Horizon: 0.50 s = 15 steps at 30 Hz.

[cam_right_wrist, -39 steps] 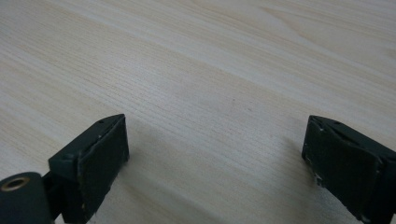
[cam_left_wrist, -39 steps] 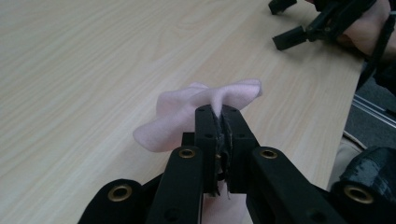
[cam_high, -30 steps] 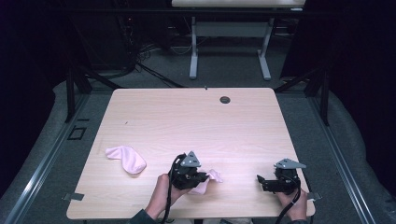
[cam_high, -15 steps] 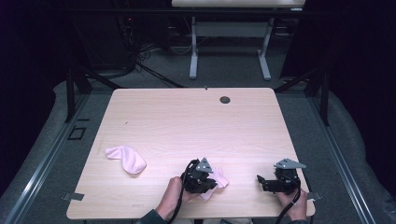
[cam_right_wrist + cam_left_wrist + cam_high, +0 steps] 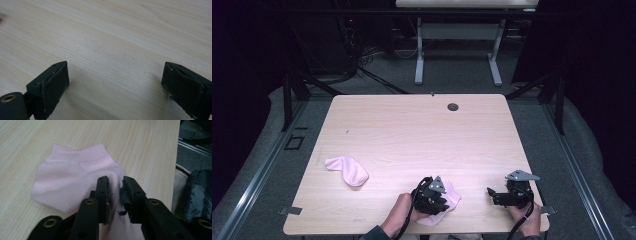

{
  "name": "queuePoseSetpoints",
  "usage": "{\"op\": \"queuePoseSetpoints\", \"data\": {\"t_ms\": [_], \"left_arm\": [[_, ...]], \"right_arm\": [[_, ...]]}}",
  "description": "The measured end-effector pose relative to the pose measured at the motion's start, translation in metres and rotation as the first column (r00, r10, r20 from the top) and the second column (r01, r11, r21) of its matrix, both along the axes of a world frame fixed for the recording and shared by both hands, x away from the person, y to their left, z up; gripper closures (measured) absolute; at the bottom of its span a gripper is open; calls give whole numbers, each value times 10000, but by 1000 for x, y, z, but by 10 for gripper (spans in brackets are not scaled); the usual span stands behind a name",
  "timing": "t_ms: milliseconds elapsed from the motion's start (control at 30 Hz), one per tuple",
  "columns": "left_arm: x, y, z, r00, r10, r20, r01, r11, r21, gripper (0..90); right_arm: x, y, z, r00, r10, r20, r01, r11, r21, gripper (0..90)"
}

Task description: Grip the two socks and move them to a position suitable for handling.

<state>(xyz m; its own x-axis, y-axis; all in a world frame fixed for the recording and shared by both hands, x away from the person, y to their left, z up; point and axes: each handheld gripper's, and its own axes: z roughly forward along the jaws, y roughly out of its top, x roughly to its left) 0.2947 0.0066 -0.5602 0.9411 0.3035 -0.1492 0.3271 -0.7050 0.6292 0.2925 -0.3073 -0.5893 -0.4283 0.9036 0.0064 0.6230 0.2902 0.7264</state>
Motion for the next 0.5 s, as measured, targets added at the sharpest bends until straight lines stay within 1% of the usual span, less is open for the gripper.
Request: {"op": "queuePoseSetpoints", "data": {"t_ms": [33, 67, 133, 167, 200, 300, 367, 400, 467, 500], "left_arm": [[-1, 1, 1, 9999, 155, 60, -155, 9999, -40, 642], [-1, 2, 2, 9995, 286, 156, -285, 9996, -67, 559], [-2, 7, 6, 9968, 709, 367, -707, 9975, -76, 419], [-2, 8, 7, 9959, 827, 360, -822, 9965, -162, 368], [-1, 11, 8, 9962, 818, 301, -807, 9961, -359, 333], [-3, 20, 13, 9922, 1168, 427, -1146, 9921, -512, 250], [-4, 26, 16, 9882, 1441, 523, -1409, 9882, -607, 214], [-4, 29, 17, 9850, 1636, 551, -1595, 9846, -716, 203], [-5, 36, 19, 9810, 1853, 573, -1806, 9804, -794, 173], [-6, 40, 20, 9774, 2029, 596, -1975, 9766, -847, 163]], "right_arm": [[0, 0, 0, 10000, -1, -3, 1, 10000, 0, 67], [0, 0, 0, 10000, -2, -3, 2, 10000, 0, 67], [0, 0, 0, 10000, 0, 0, 0, 10000, 1, 67], [0, 0, 0, 10000, 0, -2, 0, 10000, 2, 67], [0, 0, 0, 10000, -1, -1, 1, 10000, 6, 67], [0, 0, 0, 10000, 36, -19, -36, 10000, -6, 69], [0, 0, 0, 10000, 26, -20, -26, 10000, -14, 69], [0, 0, 0, 10000, 10, -20, -10, 10000, -48, 70], [0, 0, 0, 10000, 1, -13, -1, 10000, -57, 72], [0, 0, 0, 10000, -2, -16, 2, 10000, -58, 73]]}}
